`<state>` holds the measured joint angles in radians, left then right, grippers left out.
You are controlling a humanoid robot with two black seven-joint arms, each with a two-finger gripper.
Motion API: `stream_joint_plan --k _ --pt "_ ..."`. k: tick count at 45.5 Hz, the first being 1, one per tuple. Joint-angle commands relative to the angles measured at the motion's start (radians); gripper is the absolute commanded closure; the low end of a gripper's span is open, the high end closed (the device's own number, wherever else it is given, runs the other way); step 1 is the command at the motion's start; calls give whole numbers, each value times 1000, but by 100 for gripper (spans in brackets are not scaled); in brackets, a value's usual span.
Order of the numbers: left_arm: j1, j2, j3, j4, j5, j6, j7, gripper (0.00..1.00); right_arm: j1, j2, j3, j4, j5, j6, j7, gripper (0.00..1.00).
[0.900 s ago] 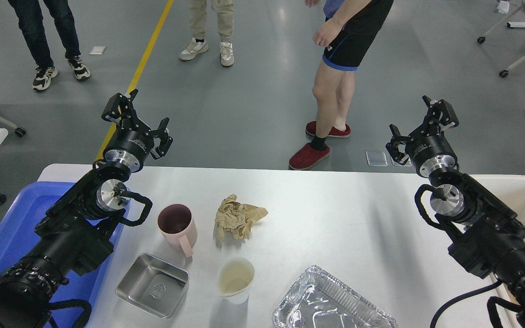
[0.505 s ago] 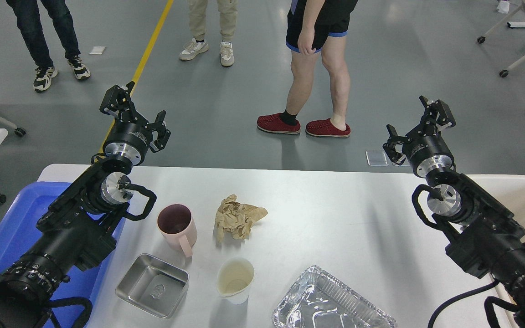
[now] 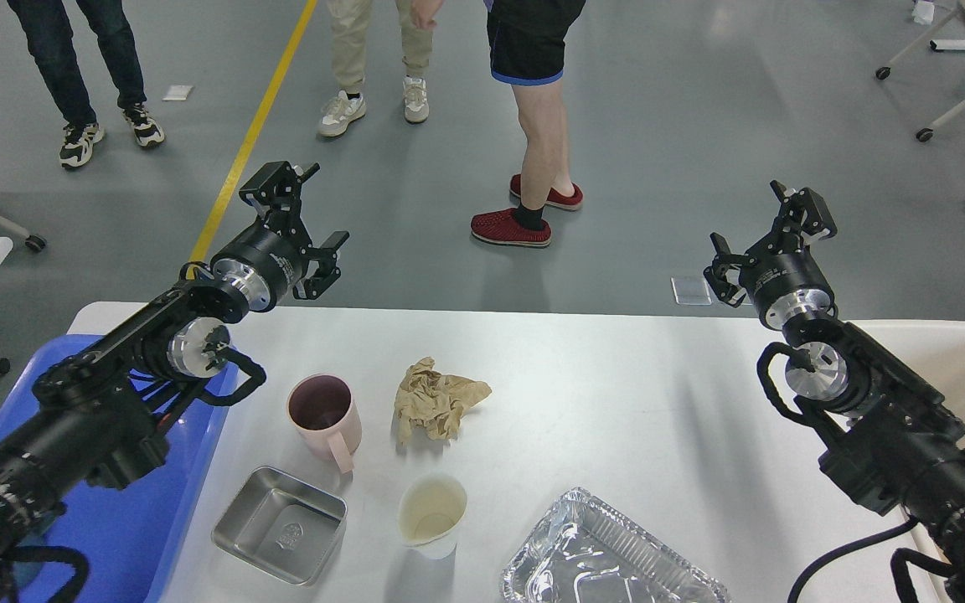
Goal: Tidy desktop
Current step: 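Swing the left arm out over the blue bin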
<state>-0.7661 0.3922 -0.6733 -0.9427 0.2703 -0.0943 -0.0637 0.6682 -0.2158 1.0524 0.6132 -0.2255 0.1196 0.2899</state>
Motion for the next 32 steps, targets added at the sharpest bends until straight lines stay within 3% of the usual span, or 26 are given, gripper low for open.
stream_joint_plan --k 1,7,11,15,18,23,32 --pt "30 193 104 -183 0 -2 10 3 -1 1 1 -1 0 0 0 0" --pt "27 436 236 -390 1 -11 19 3 -1 1 1 -1 0 2 0 0" --pt "1 606 326 -539 4 -19 70 3 -2 3 1 -1 0 2 0 0" --pt "-47 717 408 -619 7 -44 142 3 -2 4 1 0 0 2 0 0" --pt "-93 787 471 -666 10 -70 173 3 -2 4 1 3 0 2 0 0" --pt "-160 915 566 -723 21 -128 182 4 -4 4 1 5 0 2 0 0" --pt "-154 1050 574 -725 63 -225 176 4 -7 4 1 5 0 2 0 0"
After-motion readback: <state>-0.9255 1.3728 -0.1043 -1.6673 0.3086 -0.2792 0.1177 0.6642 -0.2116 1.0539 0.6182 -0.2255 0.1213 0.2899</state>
